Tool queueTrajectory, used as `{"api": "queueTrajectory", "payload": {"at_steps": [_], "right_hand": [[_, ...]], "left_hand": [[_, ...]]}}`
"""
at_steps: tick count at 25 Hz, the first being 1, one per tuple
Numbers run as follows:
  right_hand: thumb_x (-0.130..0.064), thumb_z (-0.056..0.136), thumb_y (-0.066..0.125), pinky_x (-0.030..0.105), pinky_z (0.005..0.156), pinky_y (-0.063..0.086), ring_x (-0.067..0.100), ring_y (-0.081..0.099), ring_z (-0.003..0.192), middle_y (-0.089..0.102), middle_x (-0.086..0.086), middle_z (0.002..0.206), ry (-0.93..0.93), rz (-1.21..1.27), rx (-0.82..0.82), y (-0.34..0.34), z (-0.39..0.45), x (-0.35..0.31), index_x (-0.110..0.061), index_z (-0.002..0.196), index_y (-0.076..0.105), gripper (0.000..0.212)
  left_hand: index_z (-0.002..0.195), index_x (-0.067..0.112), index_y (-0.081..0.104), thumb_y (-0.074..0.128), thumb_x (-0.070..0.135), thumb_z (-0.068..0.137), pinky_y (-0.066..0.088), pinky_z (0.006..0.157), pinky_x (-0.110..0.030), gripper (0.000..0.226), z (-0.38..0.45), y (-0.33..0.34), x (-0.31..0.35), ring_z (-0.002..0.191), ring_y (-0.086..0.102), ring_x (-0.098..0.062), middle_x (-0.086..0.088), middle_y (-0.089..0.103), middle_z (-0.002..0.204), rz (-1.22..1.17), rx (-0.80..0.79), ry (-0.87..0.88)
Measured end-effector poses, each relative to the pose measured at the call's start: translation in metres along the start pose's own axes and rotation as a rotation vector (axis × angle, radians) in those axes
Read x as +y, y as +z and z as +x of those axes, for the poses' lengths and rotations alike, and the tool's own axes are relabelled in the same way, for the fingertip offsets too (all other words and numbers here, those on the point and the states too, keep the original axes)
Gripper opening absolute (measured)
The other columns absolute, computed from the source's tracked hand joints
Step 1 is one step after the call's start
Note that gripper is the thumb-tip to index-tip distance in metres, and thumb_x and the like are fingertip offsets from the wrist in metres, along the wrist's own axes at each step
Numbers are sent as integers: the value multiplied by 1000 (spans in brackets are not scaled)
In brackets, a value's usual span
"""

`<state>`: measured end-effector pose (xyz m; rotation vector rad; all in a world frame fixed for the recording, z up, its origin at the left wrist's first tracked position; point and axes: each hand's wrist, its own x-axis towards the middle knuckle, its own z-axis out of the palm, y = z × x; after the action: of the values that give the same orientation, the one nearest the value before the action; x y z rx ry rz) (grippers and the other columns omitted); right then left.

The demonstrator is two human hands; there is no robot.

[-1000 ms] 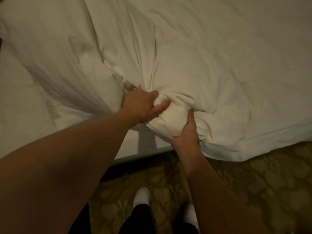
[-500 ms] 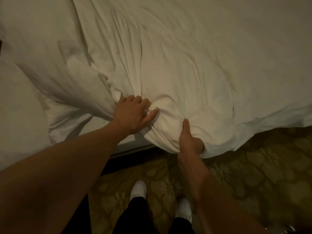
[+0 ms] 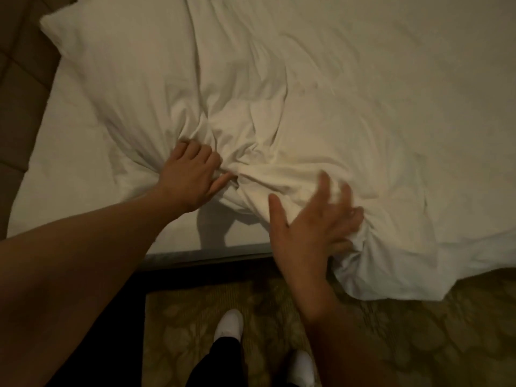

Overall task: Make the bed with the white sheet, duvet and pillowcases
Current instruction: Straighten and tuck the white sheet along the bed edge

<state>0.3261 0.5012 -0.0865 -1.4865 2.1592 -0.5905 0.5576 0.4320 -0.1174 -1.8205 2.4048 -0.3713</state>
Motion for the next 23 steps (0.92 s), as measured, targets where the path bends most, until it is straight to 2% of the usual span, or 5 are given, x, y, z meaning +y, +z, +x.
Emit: {"api": "queueTrajectory", "payload": {"at_steps": [8,11,14,17,23], "right_hand": [[-84,86,12,76,103,23,50,-7,146,-16,4,164,-218,-495,-375,46,41,3,-46,150,-21,82],[-86,81,-3,70,96,39,54,18,138,9,18,161,-340,-657,-360,54,55,11,-38,156,7,90],[-75,92,23,52,73,53,45,54,106,54,22,122,-415,-620,-232,50,63,16,-14,128,53,77],[-68,96,27,37,69,44,33,60,86,64,14,98,-480,-620,-296,26,77,30,-12,96,56,63],[-73,92,18,37,74,41,34,59,98,63,16,107,-492,-621,-379,20,51,16,-8,107,58,77]], "left_hand": [[95,8,62,44,44,102,44,90,-44,41,-12,37,34,87,56,-33,-12,63,97,-99,286,167],[82,12,68,44,43,103,42,85,-41,44,-11,45,36,78,56,-30,-8,65,80,-51,277,121],[68,17,76,36,43,100,37,77,-37,57,-9,37,33,61,58,-29,-9,64,59,-126,154,58],[63,13,75,35,43,97,42,81,-38,60,-26,27,6,49,56,-30,-15,59,50,-173,116,33],[60,12,68,44,36,100,42,79,-40,52,-76,18,-35,61,57,-31,-9,62,58,-161,196,3]]}}
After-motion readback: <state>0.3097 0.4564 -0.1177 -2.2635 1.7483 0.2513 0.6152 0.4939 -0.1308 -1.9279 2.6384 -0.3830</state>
